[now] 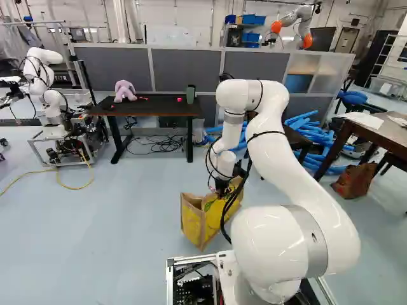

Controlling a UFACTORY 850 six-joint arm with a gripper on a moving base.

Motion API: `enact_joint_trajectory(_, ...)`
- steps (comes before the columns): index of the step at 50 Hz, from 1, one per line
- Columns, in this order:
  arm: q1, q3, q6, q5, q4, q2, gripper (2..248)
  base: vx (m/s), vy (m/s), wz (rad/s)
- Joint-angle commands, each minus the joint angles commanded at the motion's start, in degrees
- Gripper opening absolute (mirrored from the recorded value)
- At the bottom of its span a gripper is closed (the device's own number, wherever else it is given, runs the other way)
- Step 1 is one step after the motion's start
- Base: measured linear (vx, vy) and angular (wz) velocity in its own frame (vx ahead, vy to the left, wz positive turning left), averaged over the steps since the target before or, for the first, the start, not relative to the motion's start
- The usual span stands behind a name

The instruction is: Pick up the bag on the ground and place it on the table

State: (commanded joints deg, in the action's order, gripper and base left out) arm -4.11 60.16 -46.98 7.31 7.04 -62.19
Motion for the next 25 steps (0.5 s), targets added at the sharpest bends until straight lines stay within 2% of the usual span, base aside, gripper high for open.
enact_joint_trajectory(25, -0.1, -5.0, 0.0, 0.0, -3.8, 6.0, 26, 0.000, 0.000, 0.000)
